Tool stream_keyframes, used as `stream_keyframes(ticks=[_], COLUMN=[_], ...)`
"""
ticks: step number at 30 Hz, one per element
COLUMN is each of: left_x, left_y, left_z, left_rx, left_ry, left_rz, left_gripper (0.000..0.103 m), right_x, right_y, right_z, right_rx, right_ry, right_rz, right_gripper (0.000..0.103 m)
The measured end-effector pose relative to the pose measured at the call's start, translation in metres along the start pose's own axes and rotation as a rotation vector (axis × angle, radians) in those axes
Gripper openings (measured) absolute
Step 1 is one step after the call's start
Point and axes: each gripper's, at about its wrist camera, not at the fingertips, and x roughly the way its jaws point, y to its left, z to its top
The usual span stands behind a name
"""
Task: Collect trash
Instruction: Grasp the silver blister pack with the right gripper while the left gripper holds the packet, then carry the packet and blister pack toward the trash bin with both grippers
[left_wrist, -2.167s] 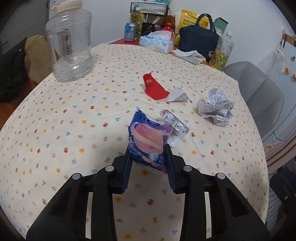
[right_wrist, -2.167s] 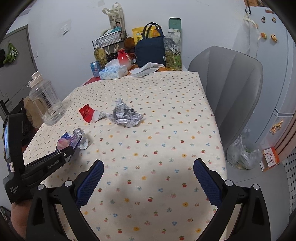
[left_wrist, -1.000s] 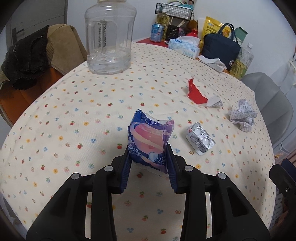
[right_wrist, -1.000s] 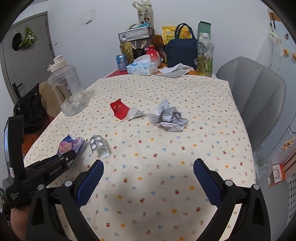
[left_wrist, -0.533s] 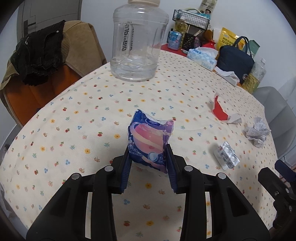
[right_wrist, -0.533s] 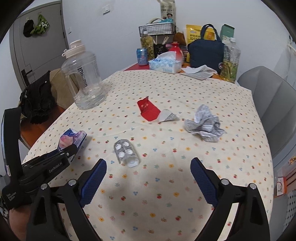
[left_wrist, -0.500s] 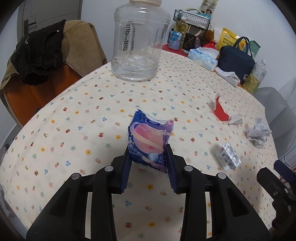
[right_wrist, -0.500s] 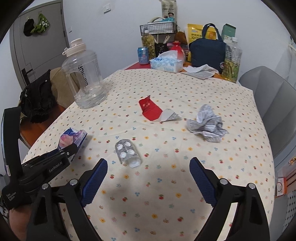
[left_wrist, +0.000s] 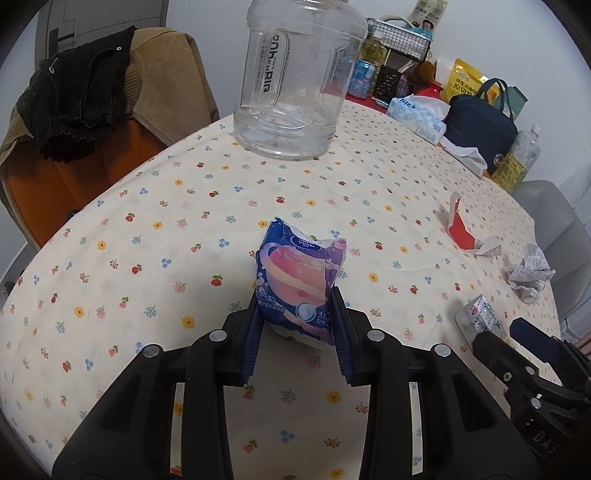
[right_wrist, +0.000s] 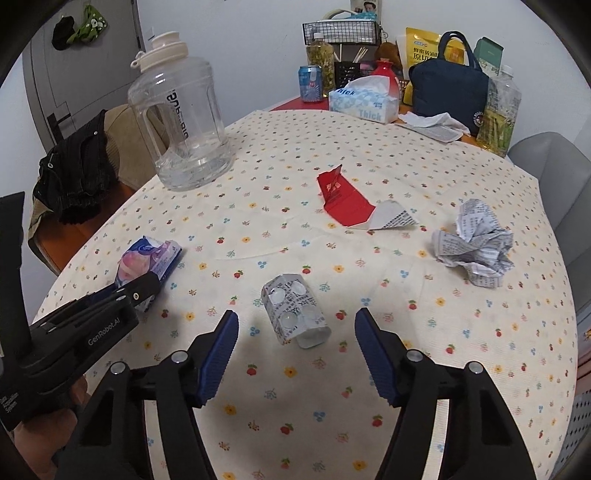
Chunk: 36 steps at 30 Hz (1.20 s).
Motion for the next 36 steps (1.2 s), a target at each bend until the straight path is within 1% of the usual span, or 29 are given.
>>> stream_keyframes(ticks=[2,3,4,5,9,14,19,23,30,36], left_x=[0.000,0.001,0.001,0.001,-0.001,-0.010,-0.024,-0.036,-0.053,-0.069], left_y=[-0.002,-0.002,-0.002,-0.003,-0.008,-0.025,-0.051,-0.078,-0.127,-0.173], left_z=[-0.001,0.000,0.000,0.000,-0.002,-0.004,-0.007,-0.014,-0.033,-0.049], left_rx=[0.007,0.009,0.011,0.010,0.012,0.039,0.072,0.109,0.182,0.260], left_ry=[-0.003,-0.004,-0.004,-0.005,-0.006,-0.014,-0.032,-0.040,-0.037,-0.045], left_rz=[0.007,0.010,0.013,0.016,0.011,-0.007,-0.031,-0.061,-0.120,-0.173], left_gripper=[0.035,0.035,0.035,0.035,0.034,0.034,0.034,0.034,0.034,0.034], right_x=[0.005,0.006,0.008,0.006,-0.008,-0.029,-0.055,-0.078,-0.117,-0.146], right_y=[0.001,0.000,0.000,-0.001,-0.004,-0.017,-0.034,-0.055,-0.107,-0.146], right_z=[0.000,0.001,0.001,0.001,0.000,-0.003,-0.013,-0.026,-0.052,-0.076], right_rx=[0.002,0.003,0.008,0.013,0.005,0.036,0.063,0.095,0.177,0.251], right_ry=[0.019,0.029,0.046,0.044,0.010,-0.017,-0.048,-0.072,-0.103,-0.128], right_rz=[0.010,0.011,0.010,0.012,-0.004,-0.016,-0.030,-0.058,-0.127,-0.171], right_gripper=[0.042,0.028,0.028,0.026,0.025,0.025,0.025,0.025,0.025,0.025])
